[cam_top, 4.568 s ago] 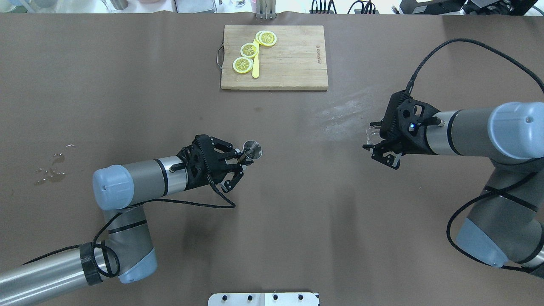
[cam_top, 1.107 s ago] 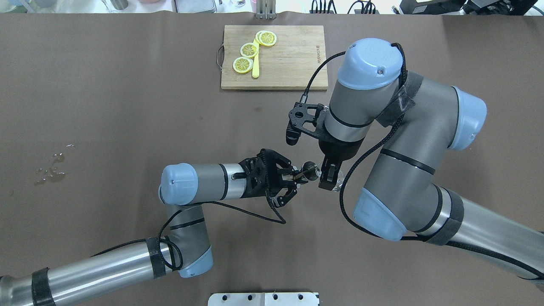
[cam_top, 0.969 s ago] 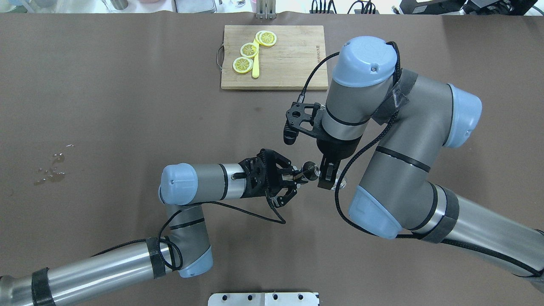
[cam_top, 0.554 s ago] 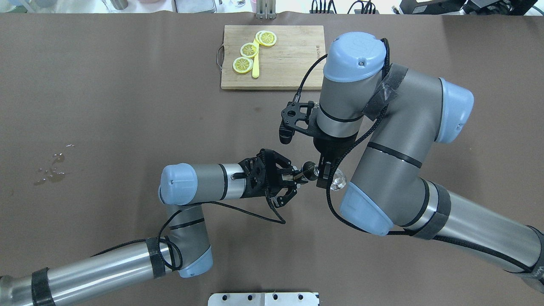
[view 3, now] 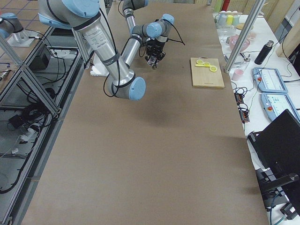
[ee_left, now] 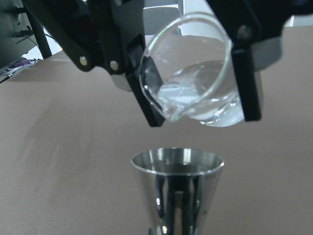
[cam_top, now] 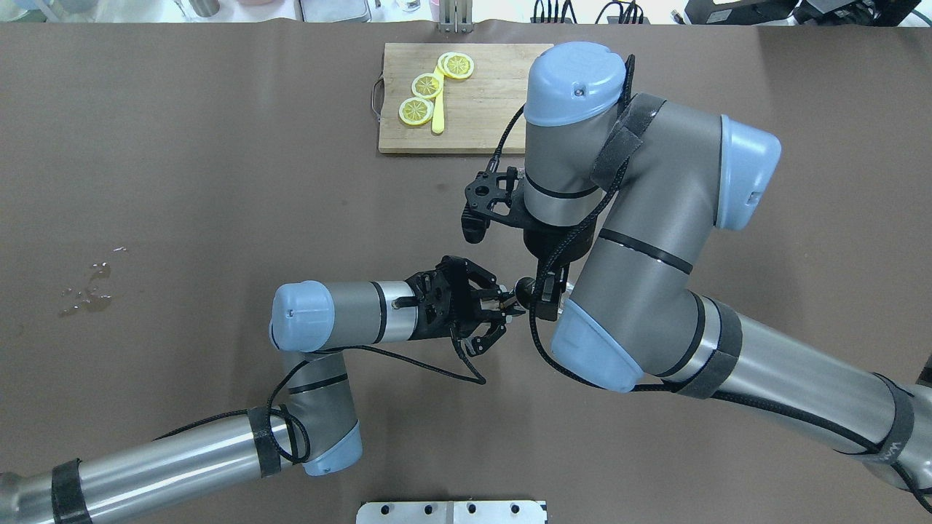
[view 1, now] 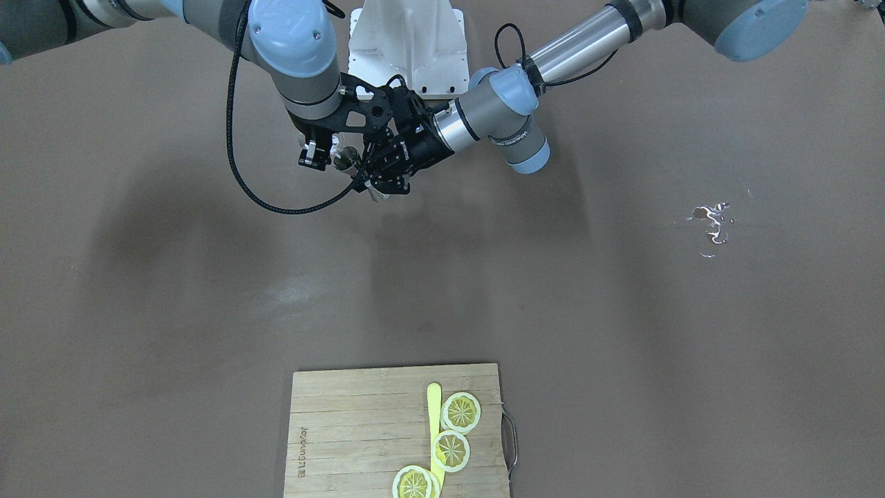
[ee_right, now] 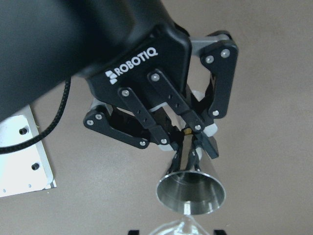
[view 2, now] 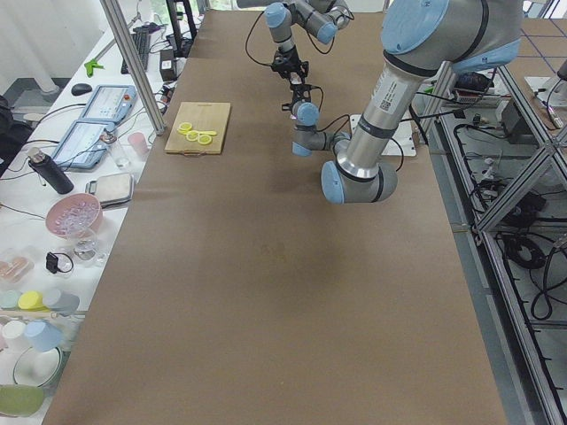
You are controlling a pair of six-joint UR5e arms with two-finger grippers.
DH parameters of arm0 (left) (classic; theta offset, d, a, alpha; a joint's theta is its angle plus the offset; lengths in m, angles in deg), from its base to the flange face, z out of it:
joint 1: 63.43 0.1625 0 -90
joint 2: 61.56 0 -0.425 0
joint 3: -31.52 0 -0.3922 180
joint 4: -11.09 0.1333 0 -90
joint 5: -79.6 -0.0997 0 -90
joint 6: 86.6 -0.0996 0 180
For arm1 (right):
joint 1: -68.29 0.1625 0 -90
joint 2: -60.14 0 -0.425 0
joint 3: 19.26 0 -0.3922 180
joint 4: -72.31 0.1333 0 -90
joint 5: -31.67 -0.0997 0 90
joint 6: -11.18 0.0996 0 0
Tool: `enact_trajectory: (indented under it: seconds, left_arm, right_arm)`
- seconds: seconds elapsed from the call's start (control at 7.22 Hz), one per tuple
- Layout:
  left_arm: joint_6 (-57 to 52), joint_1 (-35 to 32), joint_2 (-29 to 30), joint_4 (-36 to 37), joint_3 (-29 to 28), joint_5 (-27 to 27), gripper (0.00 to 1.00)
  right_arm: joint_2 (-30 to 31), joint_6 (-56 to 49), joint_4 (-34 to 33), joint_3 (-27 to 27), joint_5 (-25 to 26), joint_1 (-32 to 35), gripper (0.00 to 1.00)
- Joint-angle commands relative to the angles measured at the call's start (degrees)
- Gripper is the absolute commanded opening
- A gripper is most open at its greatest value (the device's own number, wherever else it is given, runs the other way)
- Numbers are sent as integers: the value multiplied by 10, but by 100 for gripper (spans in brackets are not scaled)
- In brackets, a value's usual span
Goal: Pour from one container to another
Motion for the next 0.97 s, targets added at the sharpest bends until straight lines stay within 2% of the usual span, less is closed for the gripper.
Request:
enact_trajectory:
  seconds: [0.0,0.83]
  left_arm:
    - [0,0,-1,0,0,0,0]
    - [0,0,-1,-4,0,-1,0]
  right_arm:
    - [-15,-11,-19,17,3,0,0]
    - [-36,-35,-44,38,7,1,0]
